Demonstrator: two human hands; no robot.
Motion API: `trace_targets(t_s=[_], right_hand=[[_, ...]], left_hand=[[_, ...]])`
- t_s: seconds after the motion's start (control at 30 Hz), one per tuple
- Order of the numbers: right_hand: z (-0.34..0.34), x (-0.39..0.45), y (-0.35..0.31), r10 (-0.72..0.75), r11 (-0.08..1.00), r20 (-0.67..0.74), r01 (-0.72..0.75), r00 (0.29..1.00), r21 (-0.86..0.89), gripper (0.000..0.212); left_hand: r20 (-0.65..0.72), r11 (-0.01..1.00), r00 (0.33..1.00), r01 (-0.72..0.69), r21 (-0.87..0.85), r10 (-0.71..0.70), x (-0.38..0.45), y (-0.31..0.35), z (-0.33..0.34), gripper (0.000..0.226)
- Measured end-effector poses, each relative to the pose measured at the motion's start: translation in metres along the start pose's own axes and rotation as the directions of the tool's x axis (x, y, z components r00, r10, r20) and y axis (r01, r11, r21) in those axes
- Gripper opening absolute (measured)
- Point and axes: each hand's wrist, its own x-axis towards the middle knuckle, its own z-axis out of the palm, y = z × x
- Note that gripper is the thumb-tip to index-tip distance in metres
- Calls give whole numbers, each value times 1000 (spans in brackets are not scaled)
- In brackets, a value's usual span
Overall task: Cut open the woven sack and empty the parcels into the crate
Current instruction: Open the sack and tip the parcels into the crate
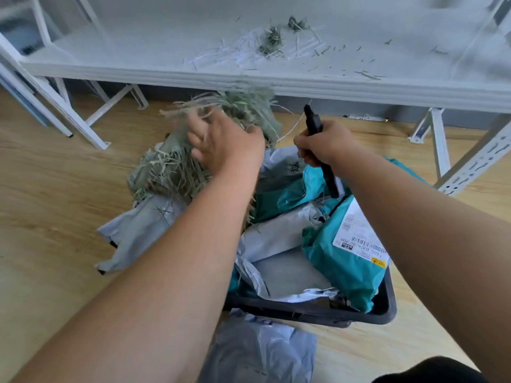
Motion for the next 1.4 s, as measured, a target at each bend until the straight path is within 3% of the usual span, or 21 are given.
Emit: trace_targets(t_s=[0.07, 0.1, 0.13, 0.17, 0.23, 0.3, 0.37, 0.47, 0.57, 0.63, 0.7, 0.83, 0.93, 1.0, 1.13, 1.4], right_hand=[[-1, 0, 0, 16, 1000, 18, -17, 1000, 13, 15], [-2, 0, -1, 20, 1000, 28, -20, 999, 11, 15], [-3, 0, -3, 20, 1000, 33, -20, 999, -1, 15], [-4, 0, -4, 19, 1000, 32, -19, 999, -17, 15], [-8, -1, -8, 13, 999, 24, -12, 1000, -51, 14], [-12, -2, -11, 6, 995, 44, -2, 999, -99, 10], [-14, -5, -13, 0, 990, 77, 10, 997, -141, 10], [-17, -9, -18, -31, 986, 103, 48, 994, -162, 11], [-18, -13, -26, -82, 978, 162, 111, 983, -179, 7], [-19, -13, -29, -96, 969, 186, 135, 978, -208, 6], [-21, -12, -28, -83, 967, 189, 125, 979, -224, 10], [-29, -12, -18, -12, 1000, 128, 12, 992, 0, 15], [-39, -10, -6, 167, 978, 88, -176, 982, 108, 24], [-41, -13, 4, 284, 922, 130, -308, 950, 235, 19], [-33, -31, 26, 330, 896, 182, -368, 926, 248, 6], [-13, -62, 58, 309, 862, 254, -383, 916, 331, 19]], left_hand=[[-271, 973, 945, -213, -91, 181, -16, -12, 0, 40], [-322, 931, 909, -328, -163, 264, -25, -15, 1, 31], [-259, 883, 900, -410, -230, 350, -34, -16, 3, 24], [-107, 861, 900, -436, -263, 423, -43, -17, 7, 19], [274, 899, 862, -370, -232, 426, -53, -20, 22, 19], [447, 948, 836, -275, -159, 318, -51, -20, 38, 32], [476, 968, 845, -188, -165, 245, -44, -18, 46, 44], [458, 950, 859, -98, -296, 231, -32, -13, 51, 44], [570, 925, 779, -34, -379, 262, -32, -8, 57, 24], [670, 893, 705, 118, -435, 234, -35, -3, 60, 16], [714, 847, 672, 251, -468, 196, -36, 0, 61, 8], [696, 824, 704, 306, -476, 140, -29, 0, 60, 18], [646, 782, 764, 401, -477, 2, -20, -2, 59, 23], [629, 756, 777, 430, -493, -32, -17, -4, 59, 20], [567, 834, 824, 320, -448, -12, -14, 2, 61, 30], [487, 951, 861, 14, -308, 145, -4, 13, 63, 24]])
